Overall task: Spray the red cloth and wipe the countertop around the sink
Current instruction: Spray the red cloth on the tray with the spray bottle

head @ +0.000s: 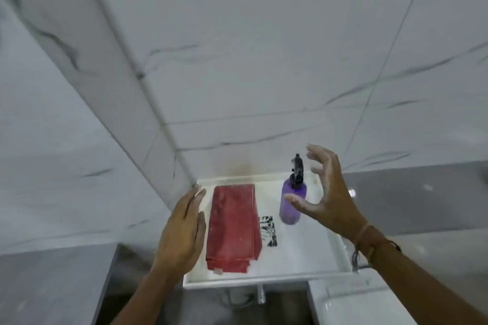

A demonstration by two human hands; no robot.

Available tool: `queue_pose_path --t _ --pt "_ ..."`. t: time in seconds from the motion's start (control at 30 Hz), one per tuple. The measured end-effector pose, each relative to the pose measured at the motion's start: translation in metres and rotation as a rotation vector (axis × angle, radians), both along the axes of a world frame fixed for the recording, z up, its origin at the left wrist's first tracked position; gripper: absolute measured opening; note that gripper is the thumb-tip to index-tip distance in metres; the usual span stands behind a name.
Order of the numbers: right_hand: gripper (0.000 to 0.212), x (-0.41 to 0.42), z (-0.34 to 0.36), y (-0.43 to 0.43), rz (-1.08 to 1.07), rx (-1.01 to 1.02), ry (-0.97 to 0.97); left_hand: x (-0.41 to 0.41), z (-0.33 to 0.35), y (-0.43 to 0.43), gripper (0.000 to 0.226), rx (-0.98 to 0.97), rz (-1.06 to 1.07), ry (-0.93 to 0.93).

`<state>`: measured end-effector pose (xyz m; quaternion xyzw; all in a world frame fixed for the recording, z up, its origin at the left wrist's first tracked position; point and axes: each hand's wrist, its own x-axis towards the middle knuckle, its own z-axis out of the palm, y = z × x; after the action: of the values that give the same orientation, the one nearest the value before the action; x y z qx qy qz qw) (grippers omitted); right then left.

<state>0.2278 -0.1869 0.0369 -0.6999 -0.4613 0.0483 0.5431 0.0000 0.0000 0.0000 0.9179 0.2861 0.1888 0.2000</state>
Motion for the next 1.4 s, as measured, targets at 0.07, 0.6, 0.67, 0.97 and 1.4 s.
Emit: queue_pose_path --t 0.07,0.6,0.67,0.97,1.4 --pt "0.085 0.001 -0.018 0.013 -0.031 0.001 0.012 -0.006 -0.025 0.001 0.051 -0.085 0.059 0.119" --pt "0.077 0.007 -0.060 0.066 -0.188 0.103 0.025 -0.013 -0.098 0.012 0.078 -0.212 -0.032 0.273" --pt "0.066 0.005 -0.056 0.071 -0.264 0.091 0.005 -0.011 -0.100 0.012 0.080 -0.217 -0.026 0.253" --pt "0.038 -0.047 -0.008 0.041 -0.147 0.006 0.048 -0.012 -0.102 0.013 0.064 -0.197 -0.025 0.242" --pt "0.031 -0.124 -0.051 0.032 -0.015 -0.392 0.608 -0.011 -0.096 0.010 0.062 -0.192 -0.060 0.178"
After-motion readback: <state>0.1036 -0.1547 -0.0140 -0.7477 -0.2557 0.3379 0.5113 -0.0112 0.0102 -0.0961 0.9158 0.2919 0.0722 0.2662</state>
